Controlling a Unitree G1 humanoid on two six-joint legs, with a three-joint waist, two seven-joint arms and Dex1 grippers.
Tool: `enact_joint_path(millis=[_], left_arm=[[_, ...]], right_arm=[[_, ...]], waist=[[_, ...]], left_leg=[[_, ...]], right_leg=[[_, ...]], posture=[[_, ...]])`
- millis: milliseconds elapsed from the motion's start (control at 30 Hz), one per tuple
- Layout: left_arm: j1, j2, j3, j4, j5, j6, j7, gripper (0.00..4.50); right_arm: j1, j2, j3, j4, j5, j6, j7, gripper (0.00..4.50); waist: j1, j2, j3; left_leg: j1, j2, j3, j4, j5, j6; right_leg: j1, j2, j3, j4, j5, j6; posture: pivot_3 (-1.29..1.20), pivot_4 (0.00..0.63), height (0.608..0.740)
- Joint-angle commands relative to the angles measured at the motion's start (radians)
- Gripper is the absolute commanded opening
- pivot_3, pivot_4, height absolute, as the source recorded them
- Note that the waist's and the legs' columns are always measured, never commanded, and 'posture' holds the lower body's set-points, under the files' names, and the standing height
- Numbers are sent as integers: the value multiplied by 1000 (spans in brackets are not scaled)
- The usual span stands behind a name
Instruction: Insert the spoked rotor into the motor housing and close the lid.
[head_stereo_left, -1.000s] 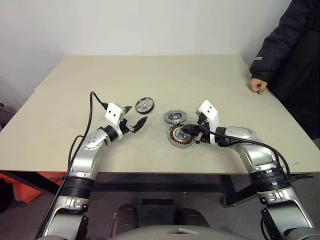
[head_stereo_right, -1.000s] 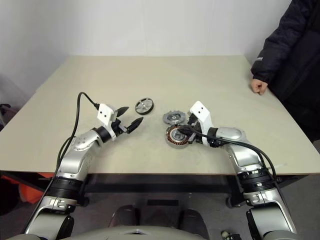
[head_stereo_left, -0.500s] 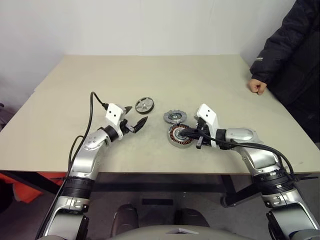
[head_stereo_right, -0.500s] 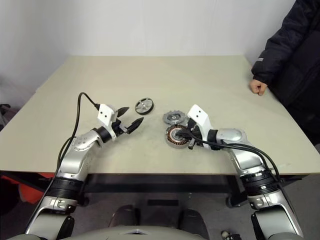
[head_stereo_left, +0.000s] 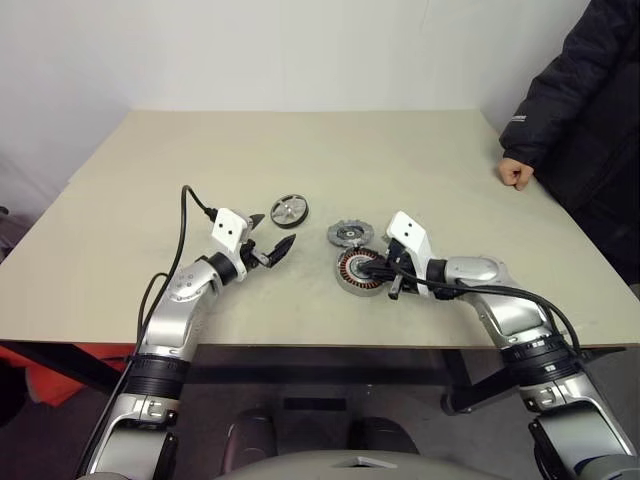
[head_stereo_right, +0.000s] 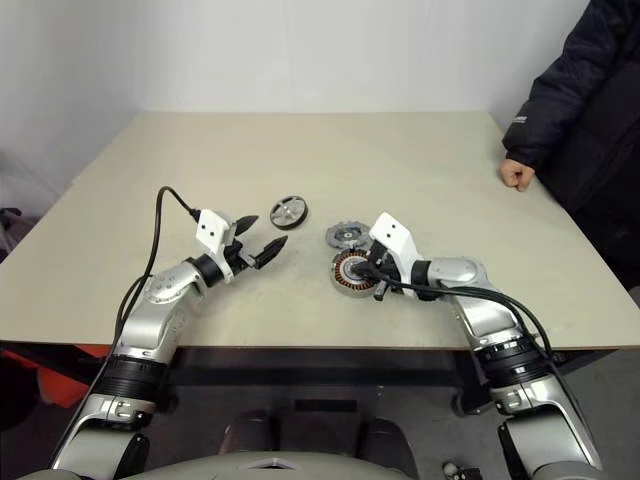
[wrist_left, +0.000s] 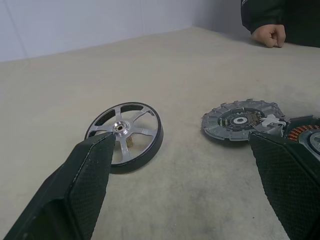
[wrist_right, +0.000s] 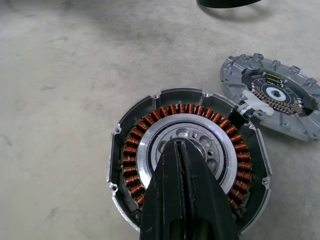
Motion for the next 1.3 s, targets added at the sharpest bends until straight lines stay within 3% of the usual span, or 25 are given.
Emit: enact_joint_path(millis=[33,633,1133,1300], left_arm=[[-3,5,5,-41,-2,-3,1,4500],[-12,5,4,-26,0,-6,-4,4500],[1,8,9,-44,0,-4,2,4500],[0,8,9,-41,1,-5,3,4500]], right_arm=[[-26,4,-3,11,-8,-13,-7,64],[-40,15,-28,-45,31,-6,2,64],[-47,49,23,99,-40,-64,-19,64],[-69,49,-12,74,-11,-63,-16,64]], waist=[[0,0,0],[0,0,0],[0,0,0],[0,0,0]], left_leg=[[0,0,0,0,0,0],[0,0,0,0,0,0],[0,0,0,0,0,0],[1,0,0,0,0,0]], right_leg=[[0,0,0,0,1,-1],[0,0,0,0,1,-2],[0,0,0,0,1,-3],[1,0,0,0,0,-1]], posture=[[0,0,740],[0,0,740],[0,0,740],[0,0,740]])
